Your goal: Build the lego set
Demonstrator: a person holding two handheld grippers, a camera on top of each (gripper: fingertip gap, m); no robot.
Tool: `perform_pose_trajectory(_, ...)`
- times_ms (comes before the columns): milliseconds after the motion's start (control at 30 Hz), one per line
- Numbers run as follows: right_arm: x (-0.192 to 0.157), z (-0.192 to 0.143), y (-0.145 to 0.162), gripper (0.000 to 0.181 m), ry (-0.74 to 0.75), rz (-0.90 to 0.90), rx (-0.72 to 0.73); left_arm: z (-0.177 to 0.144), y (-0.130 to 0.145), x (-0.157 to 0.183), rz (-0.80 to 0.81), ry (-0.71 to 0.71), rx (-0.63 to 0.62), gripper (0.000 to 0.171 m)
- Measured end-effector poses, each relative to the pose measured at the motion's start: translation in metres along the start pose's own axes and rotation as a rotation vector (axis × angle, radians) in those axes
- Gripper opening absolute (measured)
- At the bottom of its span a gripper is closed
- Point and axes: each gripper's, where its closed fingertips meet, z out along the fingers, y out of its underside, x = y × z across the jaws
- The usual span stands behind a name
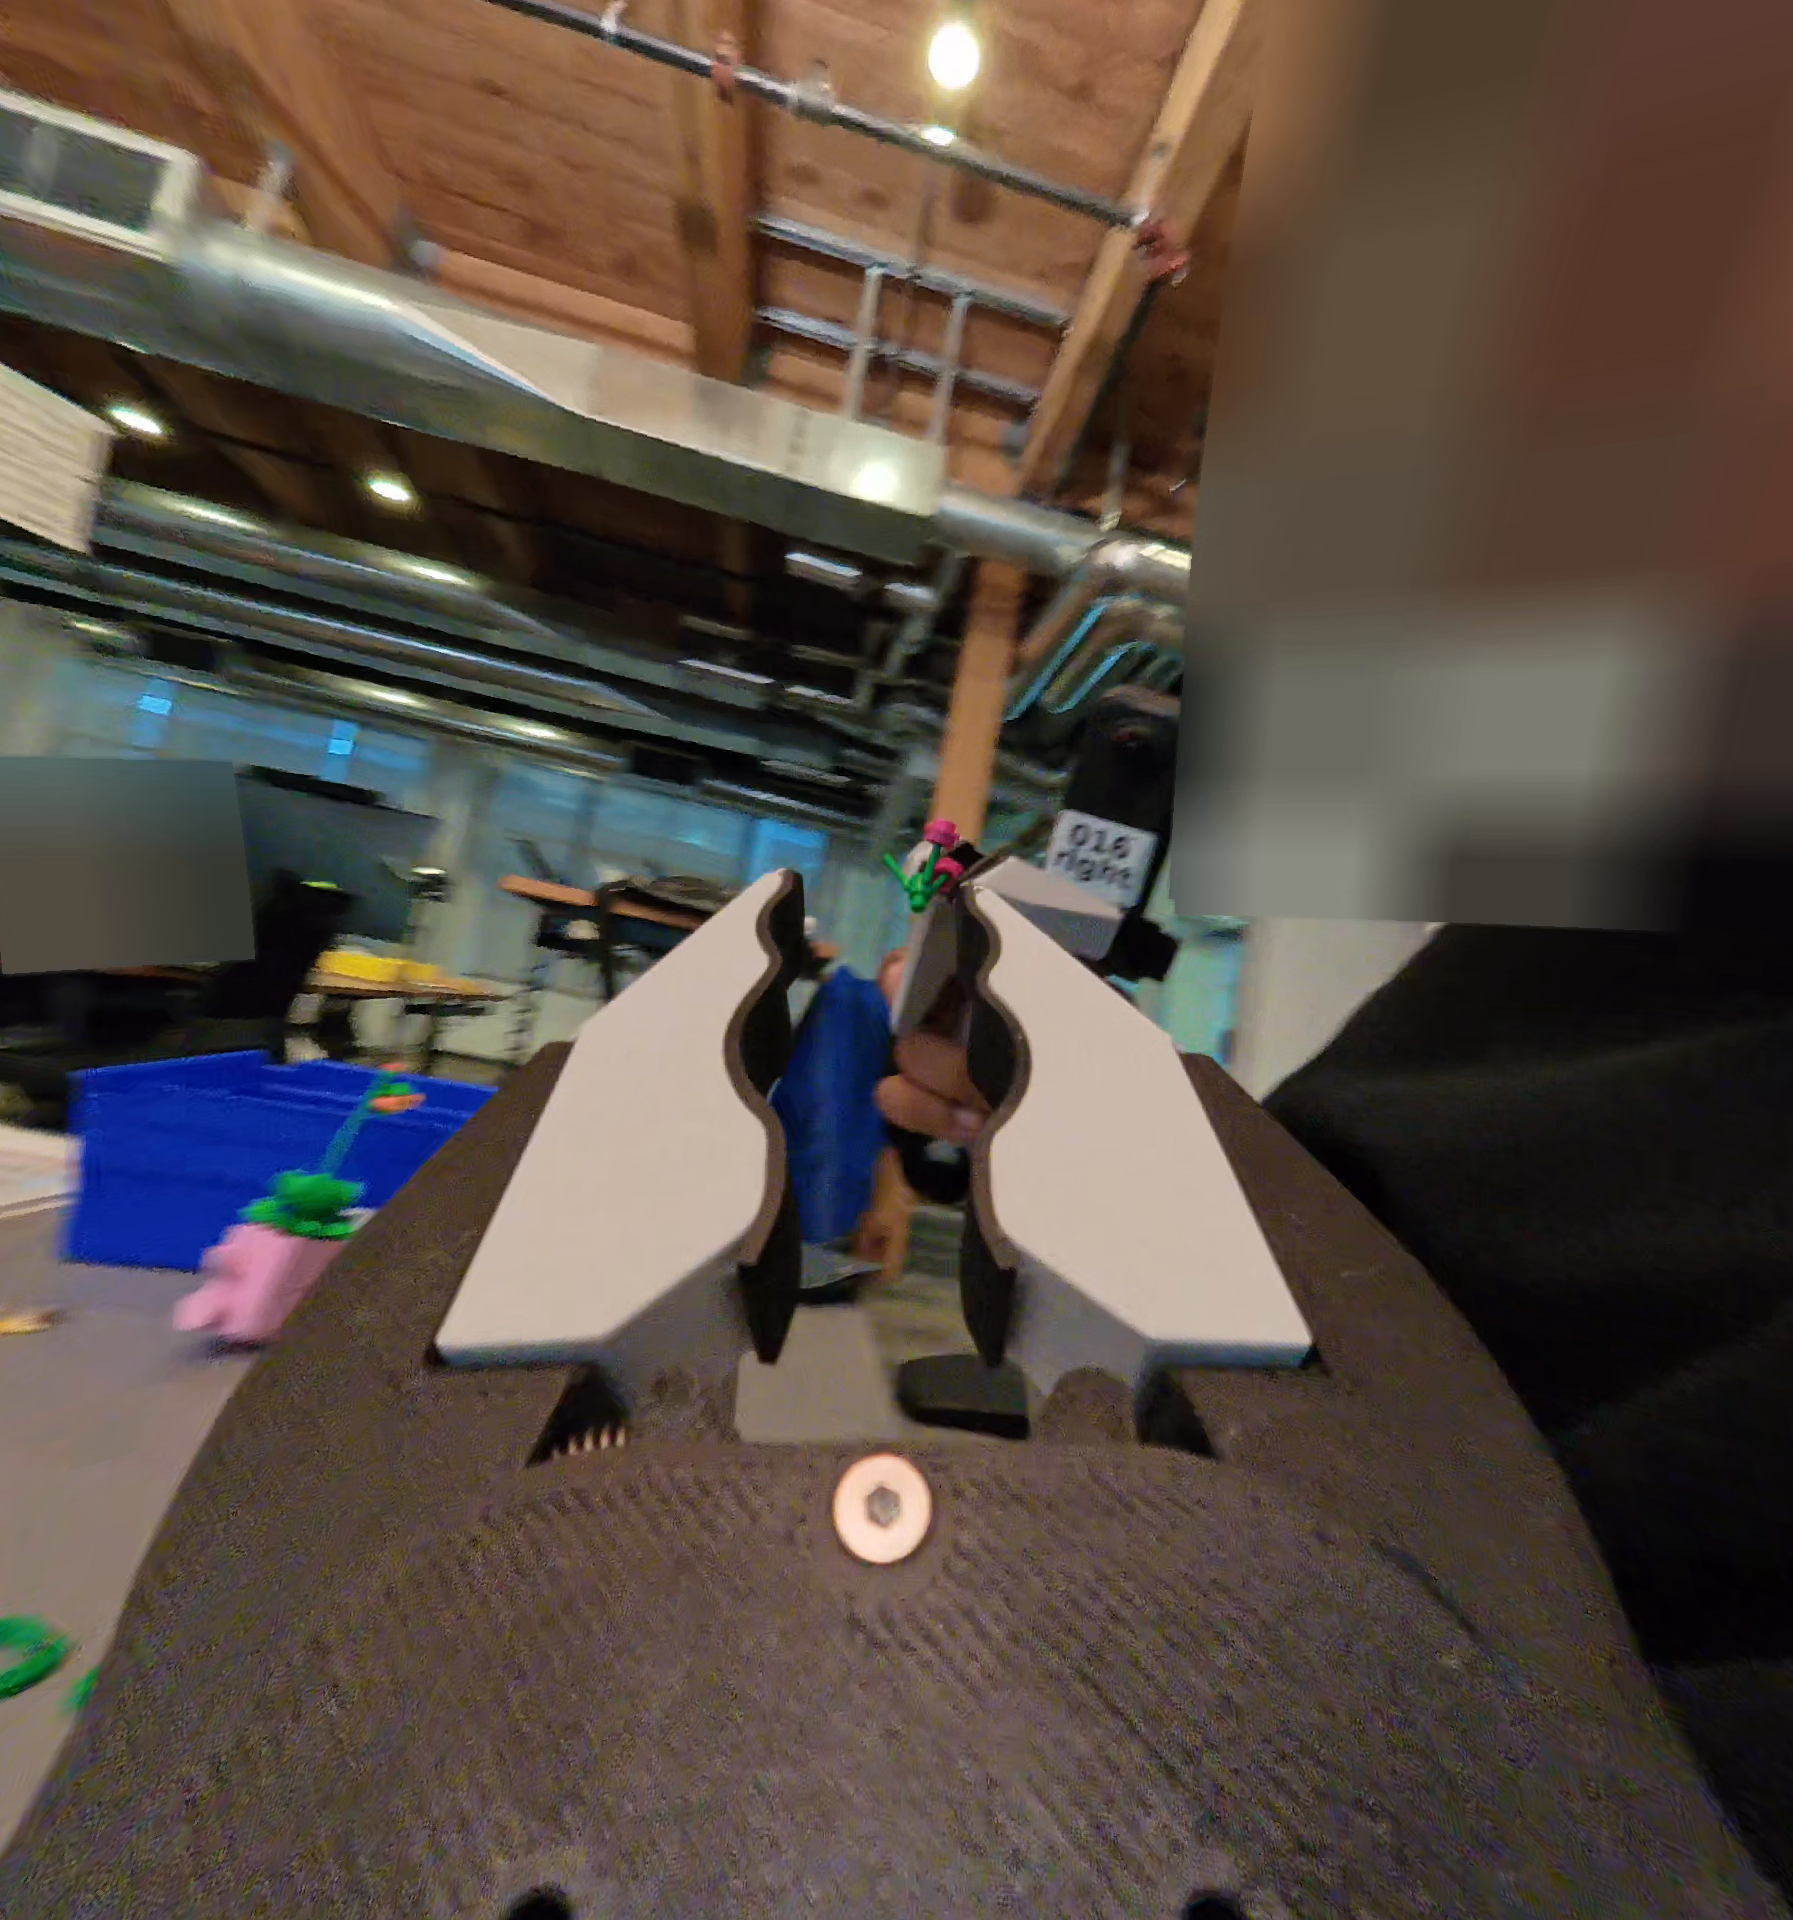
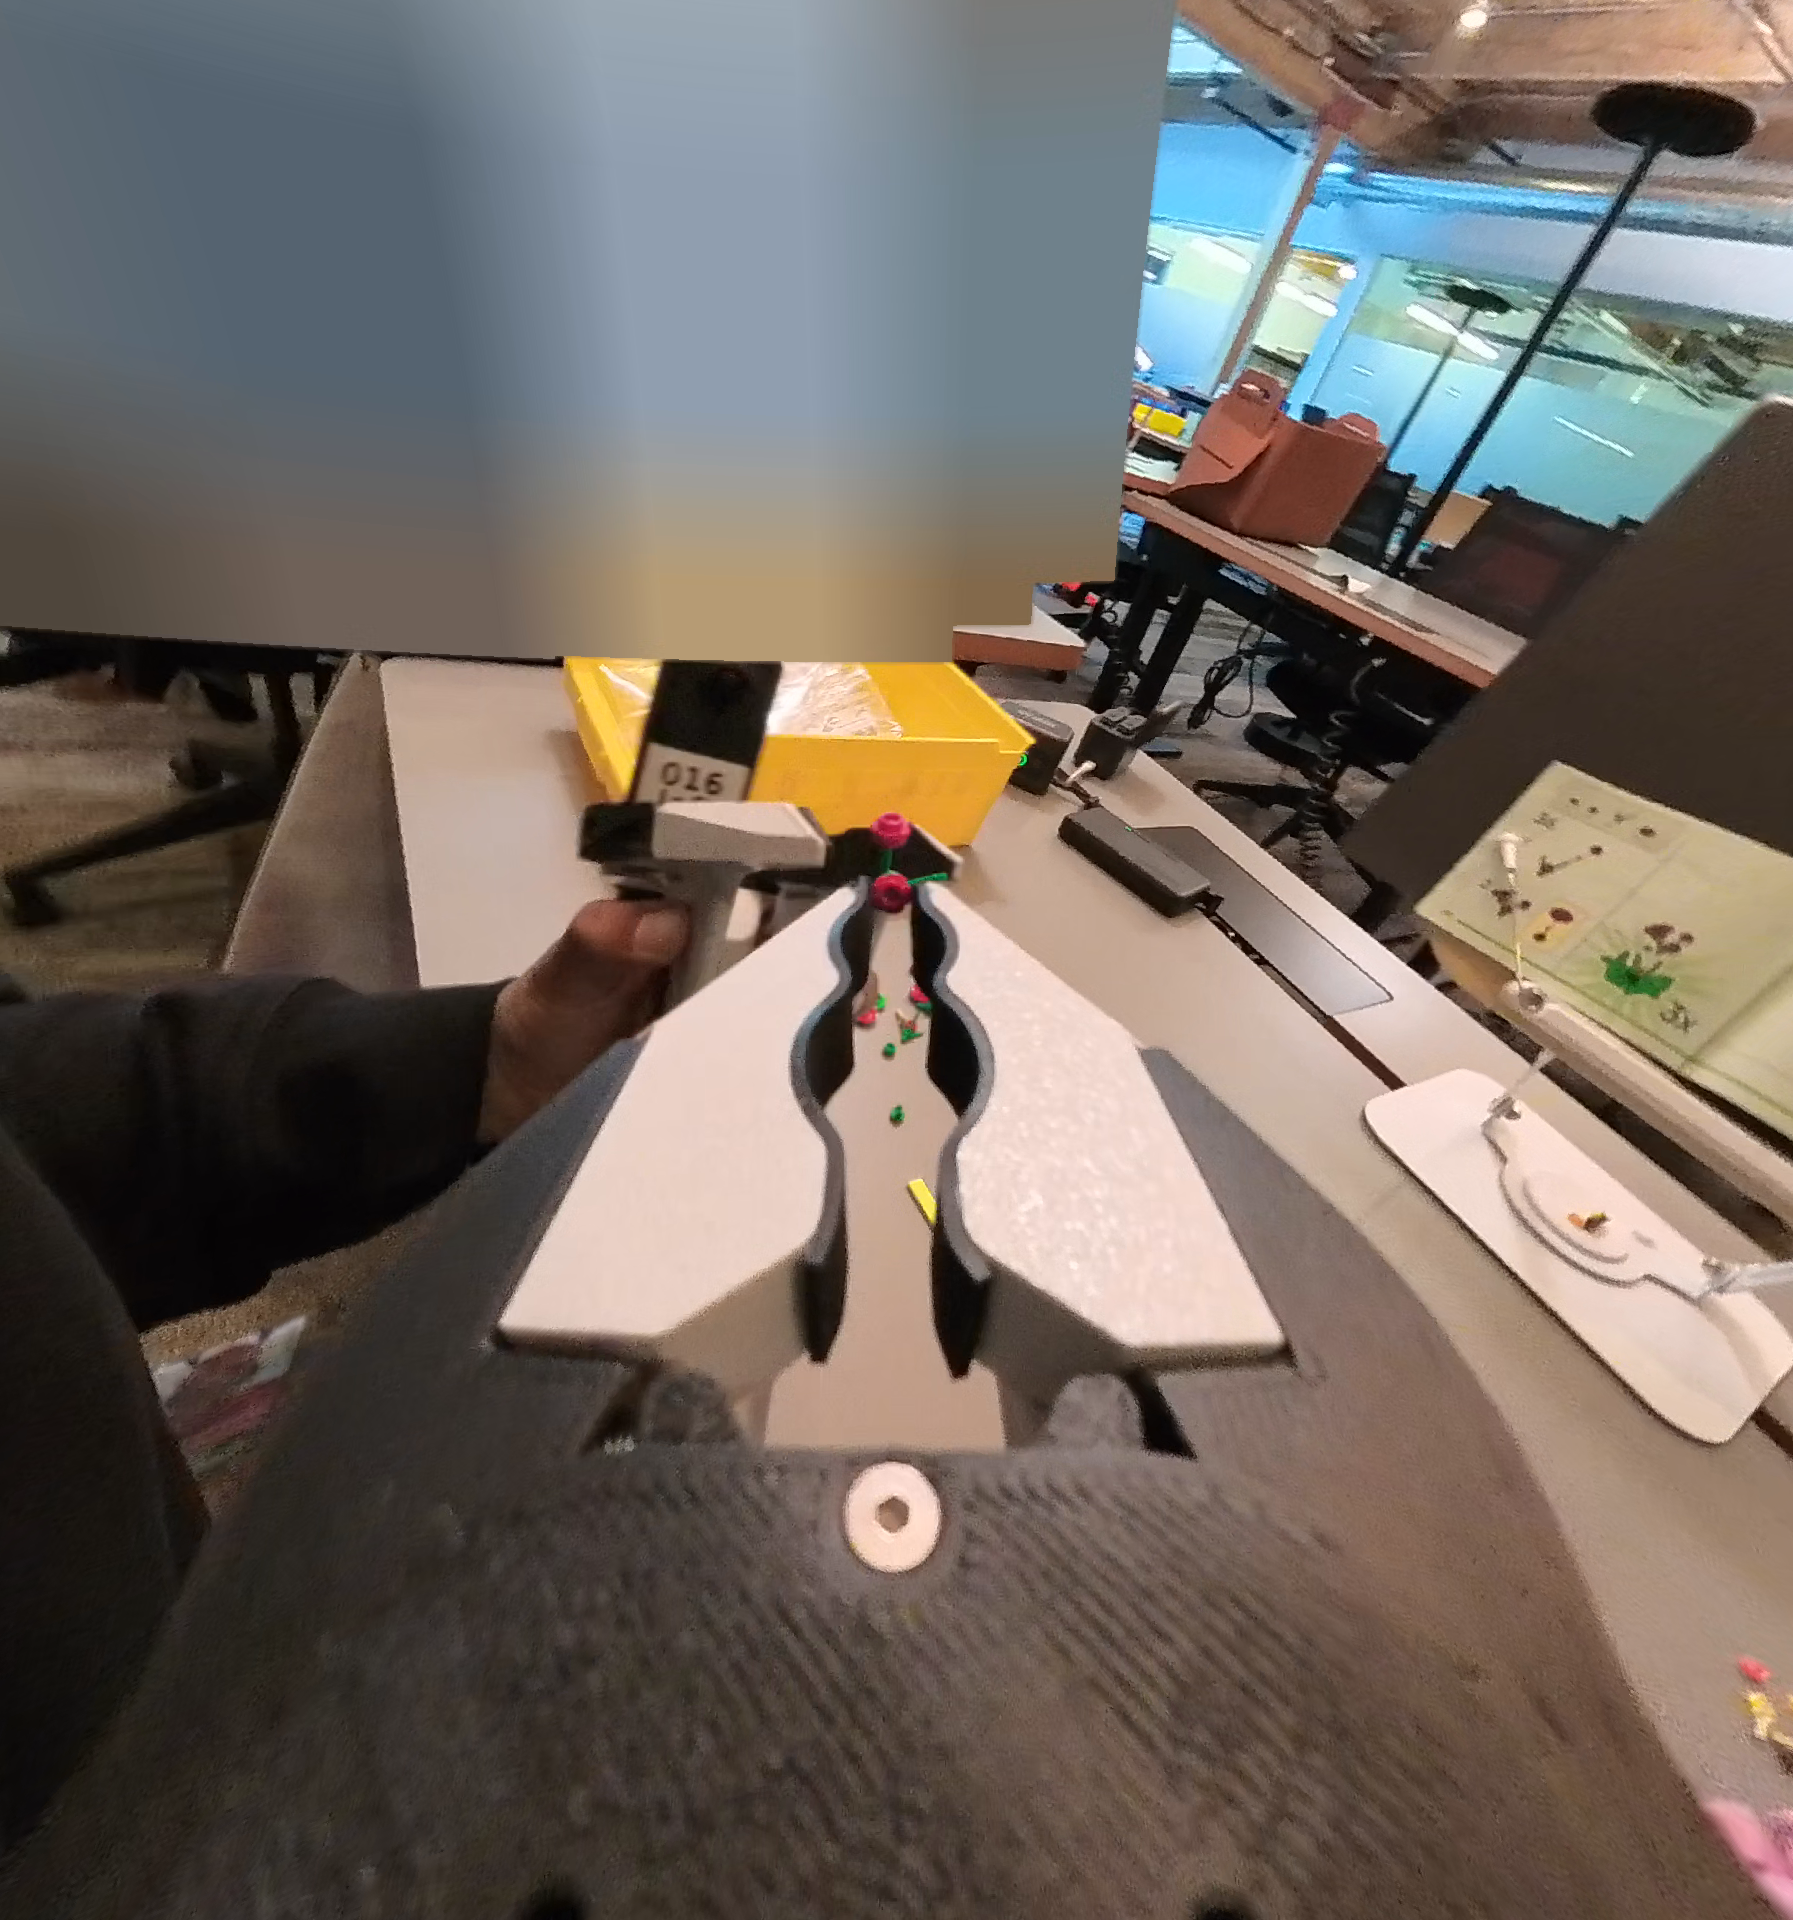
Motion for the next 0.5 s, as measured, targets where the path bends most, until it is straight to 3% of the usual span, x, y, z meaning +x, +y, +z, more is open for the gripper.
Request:
perform_pose_trajectory(133, 0.012, 0.001, 0.004, 0.006, 0.064, 0.053, -0.003, 0.004, 0.011, -0.012, 0.145, -0.140, -0.091, 0.022)
perform_pose_trajectory(367, 0.016, 0.005, 0.011, 0.005, 0.091, 0.096, -0.025, 0.016, 0.013, -0.008, 0.280, -0.196, -0.099, 0.012)
perform_pose_trajectory(500, 0.014, 0.006, 0.010, 0.005, 0.067, 0.115, -0.014, 0.014, 0.011, -0.010, 0.255, -0.194, -0.088, 0.006)
